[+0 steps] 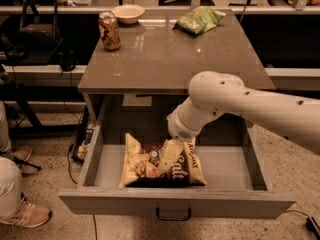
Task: Pick brown chip bag from top drawer and place on counter
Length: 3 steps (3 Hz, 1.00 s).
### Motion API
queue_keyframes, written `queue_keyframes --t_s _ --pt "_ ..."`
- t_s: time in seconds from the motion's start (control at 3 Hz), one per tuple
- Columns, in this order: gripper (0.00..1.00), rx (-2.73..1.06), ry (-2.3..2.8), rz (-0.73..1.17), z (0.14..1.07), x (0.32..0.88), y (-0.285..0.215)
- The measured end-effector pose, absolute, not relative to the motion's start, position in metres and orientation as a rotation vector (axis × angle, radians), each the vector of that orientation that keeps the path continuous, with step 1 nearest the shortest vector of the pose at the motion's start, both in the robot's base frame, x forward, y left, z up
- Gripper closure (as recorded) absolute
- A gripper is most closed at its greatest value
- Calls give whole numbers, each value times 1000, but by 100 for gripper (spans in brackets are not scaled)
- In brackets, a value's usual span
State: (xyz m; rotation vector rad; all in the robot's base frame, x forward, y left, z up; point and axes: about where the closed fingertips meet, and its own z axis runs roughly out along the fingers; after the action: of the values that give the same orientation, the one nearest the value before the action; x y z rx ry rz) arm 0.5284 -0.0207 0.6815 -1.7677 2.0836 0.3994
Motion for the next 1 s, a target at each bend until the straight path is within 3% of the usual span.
queue_keyframes --t_s 0.67,1.0 --pt "0 -1725 2190 416 622 540 -31" --pt "14 -1739 2235 417 607 537 -44"
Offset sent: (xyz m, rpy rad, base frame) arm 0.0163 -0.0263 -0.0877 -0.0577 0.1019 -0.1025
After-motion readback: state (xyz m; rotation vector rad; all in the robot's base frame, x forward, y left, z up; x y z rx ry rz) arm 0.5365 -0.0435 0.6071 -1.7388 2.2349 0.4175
